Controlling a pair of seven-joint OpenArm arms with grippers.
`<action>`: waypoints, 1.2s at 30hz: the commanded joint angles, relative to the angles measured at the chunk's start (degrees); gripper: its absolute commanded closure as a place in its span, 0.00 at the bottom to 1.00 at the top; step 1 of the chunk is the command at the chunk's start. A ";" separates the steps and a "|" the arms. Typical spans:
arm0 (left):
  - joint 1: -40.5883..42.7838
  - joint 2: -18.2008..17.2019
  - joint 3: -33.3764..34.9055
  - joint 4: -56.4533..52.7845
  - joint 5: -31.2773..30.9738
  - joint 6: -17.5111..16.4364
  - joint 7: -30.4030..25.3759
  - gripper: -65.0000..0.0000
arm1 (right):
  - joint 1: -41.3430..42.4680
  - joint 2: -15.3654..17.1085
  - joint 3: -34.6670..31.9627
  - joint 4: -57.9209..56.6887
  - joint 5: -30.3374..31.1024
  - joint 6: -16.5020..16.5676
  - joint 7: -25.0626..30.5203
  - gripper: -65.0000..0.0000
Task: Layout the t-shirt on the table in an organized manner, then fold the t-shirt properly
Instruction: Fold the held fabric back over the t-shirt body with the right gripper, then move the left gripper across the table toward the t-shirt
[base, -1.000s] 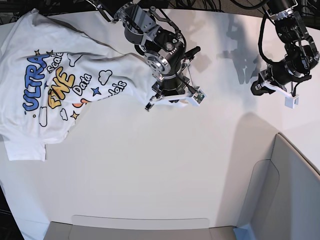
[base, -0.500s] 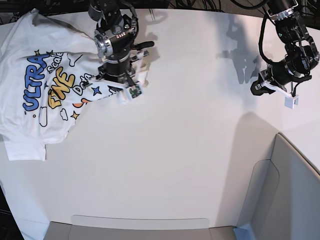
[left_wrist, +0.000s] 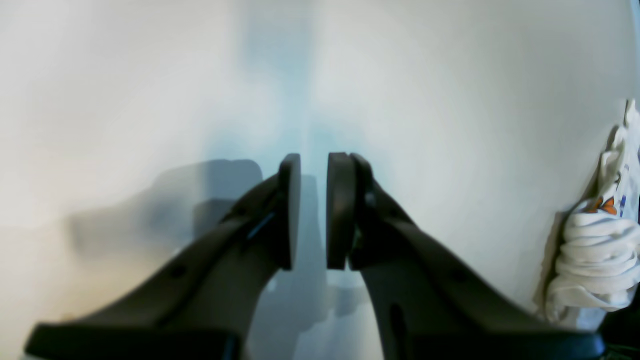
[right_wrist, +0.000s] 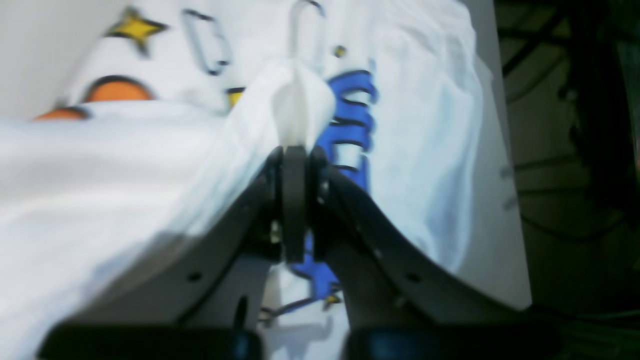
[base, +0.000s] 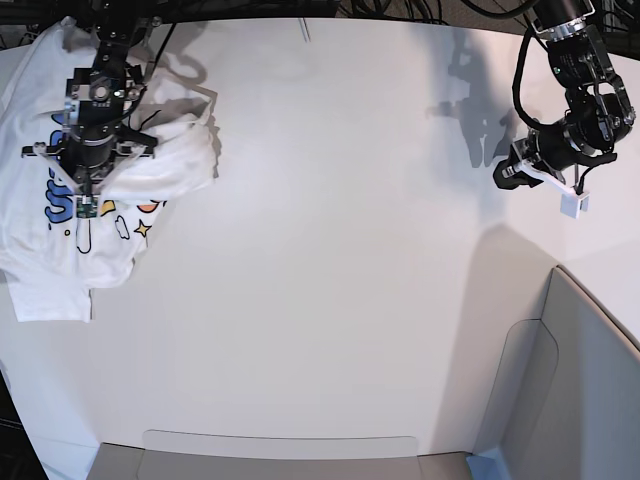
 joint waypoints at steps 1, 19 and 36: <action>-0.73 -0.91 0.35 1.04 -1.04 0.21 -0.26 0.86 | 0.53 1.03 3.22 1.12 0.66 -0.42 0.93 1.00; -2.84 -0.64 7.82 1.04 -0.68 0.21 -0.88 0.86 | -1.67 8.42 46.65 -1.16 28.97 -0.33 0.93 1.00; -16.11 -1.35 34.37 5.26 -0.68 0.21 0.53 0.81 | -1.76 7.36 48.76 -9.69 28.27 -0.33 0.93 1.00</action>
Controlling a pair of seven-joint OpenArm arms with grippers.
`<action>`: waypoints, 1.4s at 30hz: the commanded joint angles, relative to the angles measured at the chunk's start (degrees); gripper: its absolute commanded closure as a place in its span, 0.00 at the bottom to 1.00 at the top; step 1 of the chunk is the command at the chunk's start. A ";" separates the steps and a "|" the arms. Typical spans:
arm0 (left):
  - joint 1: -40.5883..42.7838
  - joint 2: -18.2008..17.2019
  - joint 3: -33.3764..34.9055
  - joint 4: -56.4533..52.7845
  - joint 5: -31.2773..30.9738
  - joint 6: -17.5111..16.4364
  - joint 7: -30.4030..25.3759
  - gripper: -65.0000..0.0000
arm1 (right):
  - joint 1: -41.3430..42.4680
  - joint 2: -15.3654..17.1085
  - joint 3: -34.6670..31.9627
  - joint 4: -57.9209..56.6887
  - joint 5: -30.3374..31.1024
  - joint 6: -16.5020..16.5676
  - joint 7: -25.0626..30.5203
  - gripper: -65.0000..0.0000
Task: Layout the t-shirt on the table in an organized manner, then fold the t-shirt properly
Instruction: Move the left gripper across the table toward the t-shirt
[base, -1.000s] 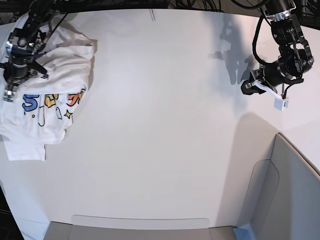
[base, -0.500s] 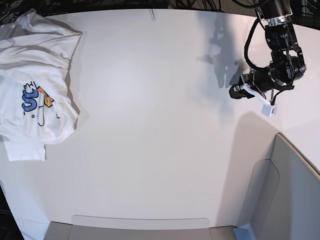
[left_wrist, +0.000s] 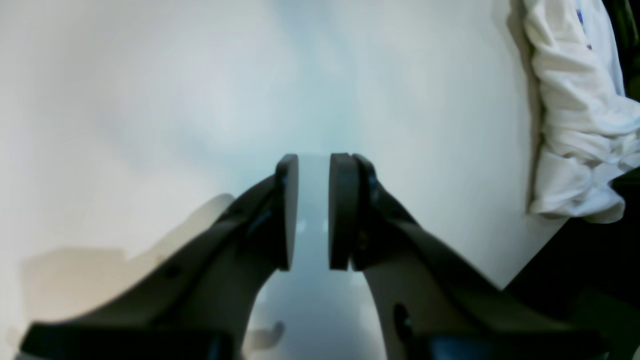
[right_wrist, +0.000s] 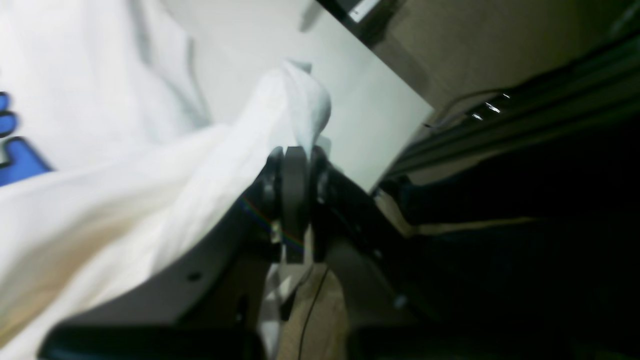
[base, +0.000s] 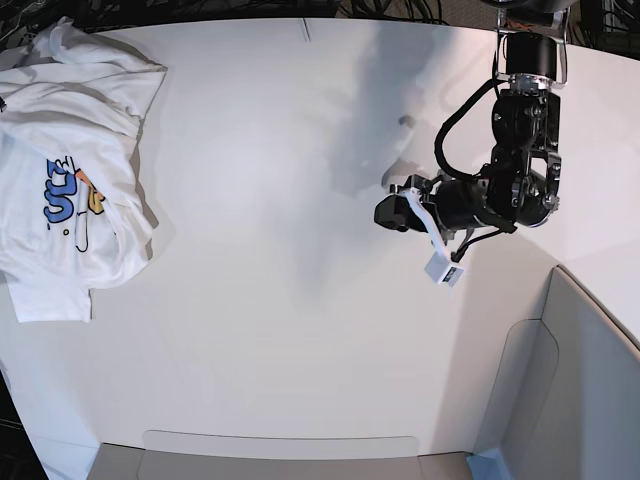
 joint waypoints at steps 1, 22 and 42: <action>-1.58 -0.50 0.30 0.82 -0.66 0.26 -0.39 0.81 | 0.32 1.29 1.75 0.62 -0.85 -0.11 1.48 1.00; -3.52 11.55 8.39 -1.82 -0.49 0.26 -0.57 0.80 | -1.26 0.50 12.42 4.14 4.78 -0.03 1.30 1.00; -22.24 28.25 36.26 -27.31 -0.57 0.61 -20.70 0.80 | -5.22 -4.43 10.98 5.20 4.87 -0.03 1.39 1.00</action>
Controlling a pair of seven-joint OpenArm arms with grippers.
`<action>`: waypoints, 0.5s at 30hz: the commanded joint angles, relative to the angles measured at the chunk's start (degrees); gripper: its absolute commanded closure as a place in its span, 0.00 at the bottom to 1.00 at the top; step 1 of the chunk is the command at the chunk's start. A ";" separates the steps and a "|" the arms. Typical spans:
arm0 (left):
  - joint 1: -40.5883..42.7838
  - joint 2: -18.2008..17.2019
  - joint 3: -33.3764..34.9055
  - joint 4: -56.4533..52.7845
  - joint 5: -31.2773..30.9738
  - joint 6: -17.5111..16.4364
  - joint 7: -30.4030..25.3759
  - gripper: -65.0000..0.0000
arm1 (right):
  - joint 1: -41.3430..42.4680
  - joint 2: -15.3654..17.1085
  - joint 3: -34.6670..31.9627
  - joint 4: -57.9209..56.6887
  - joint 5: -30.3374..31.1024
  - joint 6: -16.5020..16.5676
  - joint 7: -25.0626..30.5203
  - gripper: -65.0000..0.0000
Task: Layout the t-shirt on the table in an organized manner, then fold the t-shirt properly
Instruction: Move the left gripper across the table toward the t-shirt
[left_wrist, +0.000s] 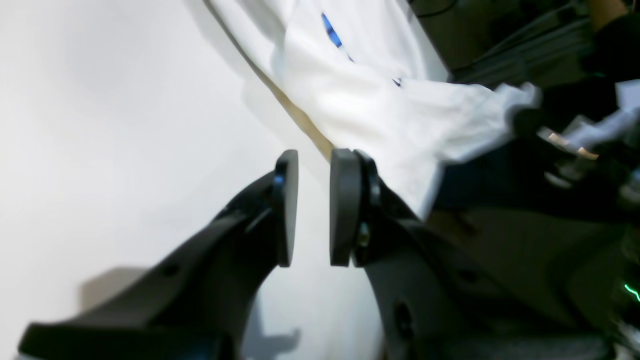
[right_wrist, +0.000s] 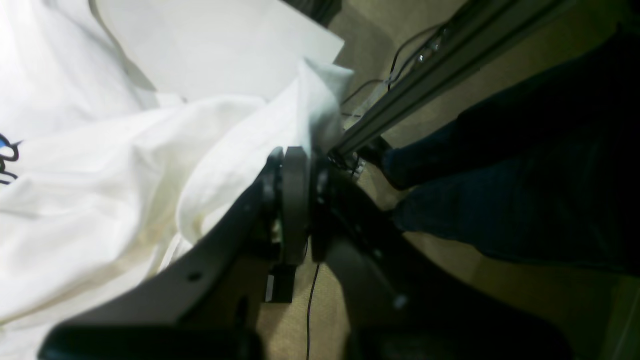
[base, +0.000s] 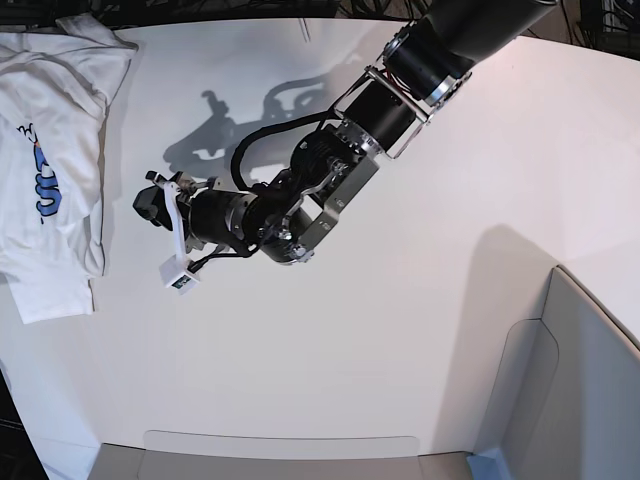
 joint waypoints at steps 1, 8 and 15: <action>-2.62 0.58 1.38 -1.49 -0.75 -0.20 -2.27 0.80 | -0.34 0.80 0.32 1.22 0.32 -0.18 1.52 1.00; -4.99 0.67 8.50 -13.09 -0.84 -0.20 -21.87 0.80 | -0.52 -0.44 -0.56 1.22 0.23 -0.09 1.52 1.00; -2.71 0.67 16.68 -13.27 -4.00 -0.11 -29.87 0.80 | -2.01 -1.49 -4.43 1.22 0.14 -0.09 1.87 1.00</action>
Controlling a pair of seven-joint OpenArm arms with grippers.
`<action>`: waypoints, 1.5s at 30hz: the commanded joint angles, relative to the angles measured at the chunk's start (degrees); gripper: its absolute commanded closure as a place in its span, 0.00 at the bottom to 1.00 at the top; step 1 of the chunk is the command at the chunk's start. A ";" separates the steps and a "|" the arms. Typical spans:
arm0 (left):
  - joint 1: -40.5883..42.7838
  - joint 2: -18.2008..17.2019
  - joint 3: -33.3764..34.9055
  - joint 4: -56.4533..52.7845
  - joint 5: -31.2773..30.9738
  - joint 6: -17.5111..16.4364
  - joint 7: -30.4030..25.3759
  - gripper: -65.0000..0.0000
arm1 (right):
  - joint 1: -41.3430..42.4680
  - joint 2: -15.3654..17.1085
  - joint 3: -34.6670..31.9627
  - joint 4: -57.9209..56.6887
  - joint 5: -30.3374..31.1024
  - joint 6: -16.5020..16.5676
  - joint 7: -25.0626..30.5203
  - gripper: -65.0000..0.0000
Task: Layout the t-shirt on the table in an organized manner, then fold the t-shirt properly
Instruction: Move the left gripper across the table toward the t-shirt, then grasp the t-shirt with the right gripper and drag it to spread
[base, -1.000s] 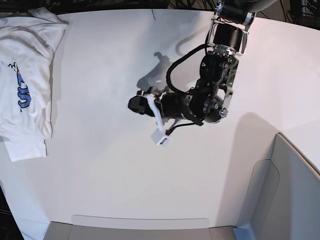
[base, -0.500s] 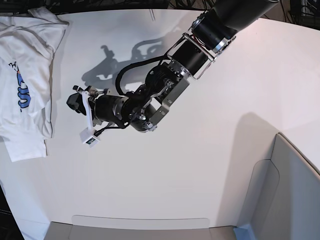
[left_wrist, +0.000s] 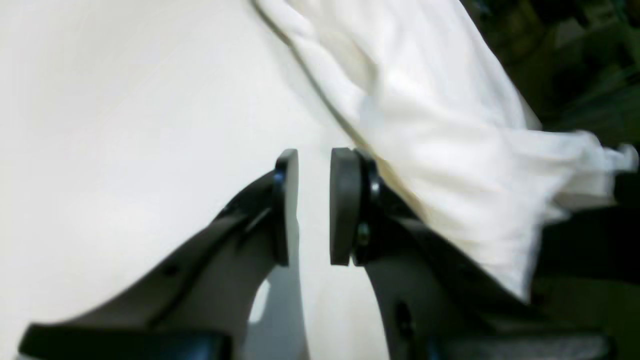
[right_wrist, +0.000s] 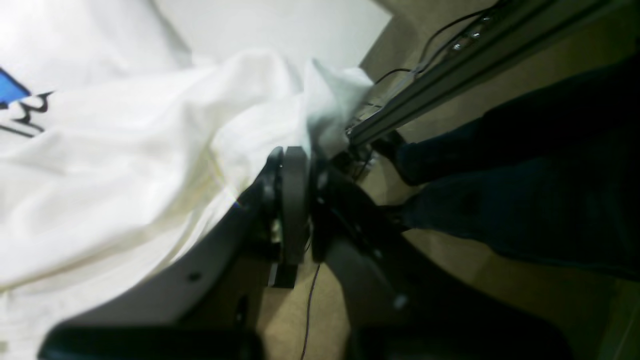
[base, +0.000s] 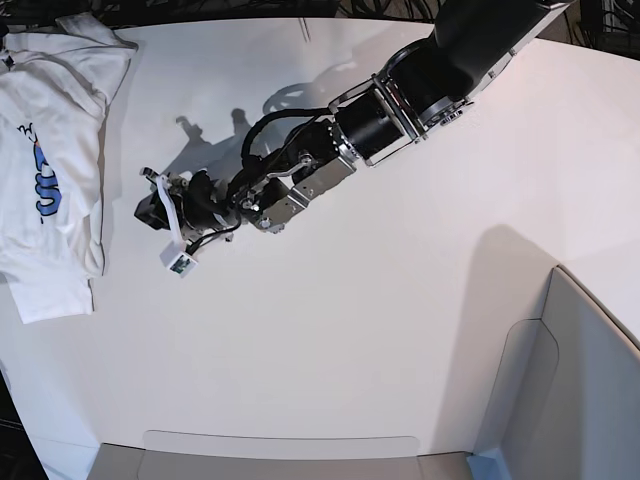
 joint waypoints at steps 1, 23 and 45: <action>-0.50 0.82 0.13 1.51 -1.74 -0.74 -0.80 0.80 | -0.20 0.70 0.29 1.06 -0.01 -0.13 1.26 1.00; 4.60 -9.29 0.13 15.75 -3.06 -0.74 2.80 0.81 | -7.32 2.10 4.42 0.98 8.61 -0.05 1.35 0.78; 17.09 -30.56 -14.02 32.72 -2.70 -0.74 3.07 0.81 | 2.35 5.18 -29.16 6.25 2.45 -0.31 0.91 0.79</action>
